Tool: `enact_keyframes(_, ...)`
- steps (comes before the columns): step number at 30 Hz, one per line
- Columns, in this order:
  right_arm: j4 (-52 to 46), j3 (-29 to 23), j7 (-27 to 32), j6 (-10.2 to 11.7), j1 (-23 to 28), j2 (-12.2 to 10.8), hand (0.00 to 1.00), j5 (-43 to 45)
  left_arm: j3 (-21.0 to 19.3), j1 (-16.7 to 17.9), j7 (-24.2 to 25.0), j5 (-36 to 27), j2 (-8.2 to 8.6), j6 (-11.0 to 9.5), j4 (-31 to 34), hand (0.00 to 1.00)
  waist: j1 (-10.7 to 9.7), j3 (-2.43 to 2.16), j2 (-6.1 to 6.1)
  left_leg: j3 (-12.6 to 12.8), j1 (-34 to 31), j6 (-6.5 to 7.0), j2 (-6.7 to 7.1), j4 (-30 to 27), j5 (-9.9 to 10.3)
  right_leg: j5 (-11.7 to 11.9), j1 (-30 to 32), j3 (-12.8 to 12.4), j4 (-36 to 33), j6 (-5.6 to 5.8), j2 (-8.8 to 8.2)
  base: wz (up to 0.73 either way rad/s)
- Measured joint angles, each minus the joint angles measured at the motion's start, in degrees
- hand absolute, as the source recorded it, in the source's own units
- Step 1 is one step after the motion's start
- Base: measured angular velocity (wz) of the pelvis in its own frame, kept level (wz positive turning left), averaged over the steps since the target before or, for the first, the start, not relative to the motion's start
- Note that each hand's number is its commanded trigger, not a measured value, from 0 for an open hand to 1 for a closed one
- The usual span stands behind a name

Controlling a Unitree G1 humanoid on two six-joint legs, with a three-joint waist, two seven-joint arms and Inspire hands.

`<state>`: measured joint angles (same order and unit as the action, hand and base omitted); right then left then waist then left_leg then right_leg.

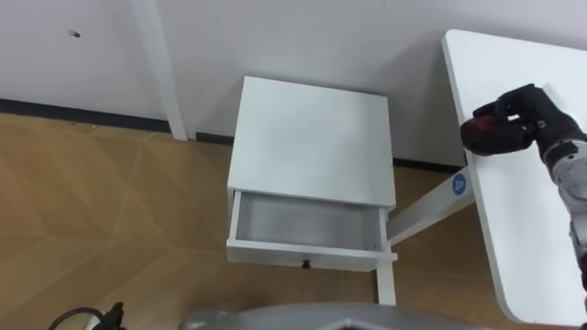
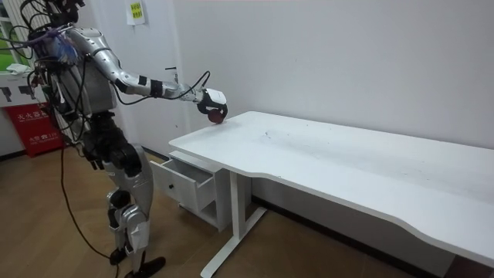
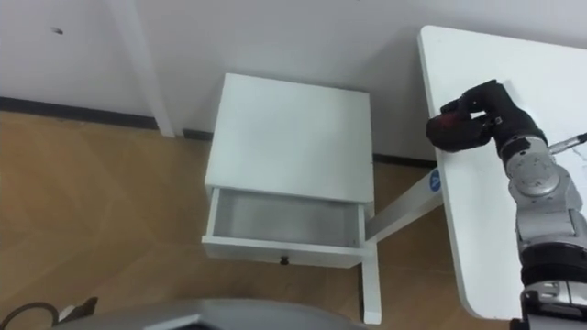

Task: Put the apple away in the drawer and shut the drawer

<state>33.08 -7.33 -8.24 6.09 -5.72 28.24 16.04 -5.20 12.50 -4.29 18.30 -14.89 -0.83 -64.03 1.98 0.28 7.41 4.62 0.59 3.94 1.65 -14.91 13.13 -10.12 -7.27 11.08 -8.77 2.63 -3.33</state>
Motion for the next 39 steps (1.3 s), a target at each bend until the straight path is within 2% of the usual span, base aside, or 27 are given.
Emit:
enact_keyframes(4, -4.5, 1.0, -1.2, -0.8, 0.5, -0.1, 1.0, 1.8, 0.0, -0.1, 0.1, 0.0, 0.08, 0.0, 0.0, 0.0, -0.1, 0.54, -0.77, 0.0, 0.0, 0.0, 0.0, -0.4, 0.0, 0.0, 0.2, -0.3, 0.0, -0.03, 0.01, 0.0)
enact_keyframes(6, -9.2, 2.3, -2.6, -1.1, 1.4, -0.5, 1.0, 2.0, 1.0, -0.3, 0.1, 0.0, 0.11, -0.1, 0.0, 0.0, 0.0, 0.8, -1.6, 0.0, -0.2, 0.0, 0.0, -0.3, 0.0, 0.0, 0.4, -0.3, -0.1, -0.06, 0.0, 0.0)
enact_keyframes(11, -14.9, 6.7, -5.0, -1.2, 1.4, -1.2, 1.0, 2.0, 1.4, -0.9, 0.1, 0.0, 0.46, -0.1, 0.2, 0.0, 0.2, 0.3, -2.65, 0.0, -0.3, -0.03, -0.04, -0.3, 0.0, 0.0, 0.4, 0.1, -0.1, -0.08, -0.01, 0.01)
enact_keyframes(14, -17.7, 8.8, -6.7, -1.1, 1.4, -1.6, 1.0, 2.0, 1.6, -1.7, 0.1, 0.2, 0.51, -0.1, 0.3, 0.0, 1.4, 0.19, -2.45, -0.1, -0.2, -0.05, -0.04, -0.1, 0.0, 0.0, 0.4, -0.1, 0.0, -0.08, 0.0, 0.0)
enact_keyframes(18, -18.7, 9.8, -7.8, -1.1, 1.5, -4.3, 1.0, 2.2, 2.3, -2.2, 0.0, 1.3, 0.69, -0.5, 0.5, 0.0, 1.7, -0.15, -1.94, -0.2, 0.0, -0.04, 0.0, 0.1, -0.1, 0.0, 0.1, -0.1, 0.0, -0.08, -0.02, 0.04)
enact_keyframes(26, -20.9, 11.4, -10.5, -1.2, 2.5, -5.9, 1.0, 2.2, 3.3, -2.3, 0.0, 2.7, 0.88, -0.4, 1.4, 0.0, 1.9, 0.3, -2.6, -0.6, -0.1, -0.04, 0.01, 0.2, -0.1, 0.0, 0.1, 0.3, 0.1, -0.07, 0.0, 0.02)
enact_keyframes(29, -20.9, 12.9, -11.6, -1.3, 2.5, -5.9, 1.0, 2.2, 3.3, -2.3, 0.0, 2.7, 0.88, -0.4, 2.1, 0.0, 1.9, 0.3, -2.55, -0.6, -0.4, -0.06, 0.0, 0.3, -0.1, 0.0, 0.4, 0.6, 0.1, -0.08, 0.0, 0.0)
enact_keyframes(30, -20.9, 13.6, -12.0, -1.7, 2.5, -5.9, 0.81, 2.2, 3.5, -2.3, 0.0, 2.7, 0.87, -0.4, 2.1, 0.0, 2.0, 0.26, -2.48, -0.6, -0.3, -0.06, 0.0, 0.3, -0.1, 0.0, 0.4, 0.6, 0.1, -0.08, 0.0, 0.0)
enact_keyframes(31, -20.9, 14.0, -12.1, -2.0, 2.5, -5.9, 0.34, 2.2, 3.7, -2.3, 0.0, 2.7, 0.84, -0.4, 2.1, 0.0, 2.1, 0.22, -2.42, -0.6, -0.3, -0.06, 0.0, 0.3, -0.1, 0.0, 0.4, 0.6, 0.1, -0.08, 0.0, 0.0)
enact_keyframes(32, -20.9, 14.7, -12.4, -2.4, 2.5, -5.9, 0.02, 2.2, 4.0, -2.4, 0.0, 2.7, 0.8, -0.3, 2.1, 0.0, 2.1, 0.13, -2.23, -0.6, -0.3, -0.06, 0.01, 0.3, -0.1, 0.0, 0.5, 0.6, 0.1, -0.08, -0.01, 0.0)
enact_keyframes(39, -20.5, 16.8, -13.7, -2.5, 2.6, -6.0, 0.0, 2.3, 5.9, -2.8, 0.0, 2.6, 0.71, 0.0, 2.1, 0.0, 3.0, -0.04, -1.23, -0.8, -0.2, -0.06, 0.05, 0.3, -0.1, 0.0, 0.4, 0.5, 0.1, -0.08, -0.04, 0.01)
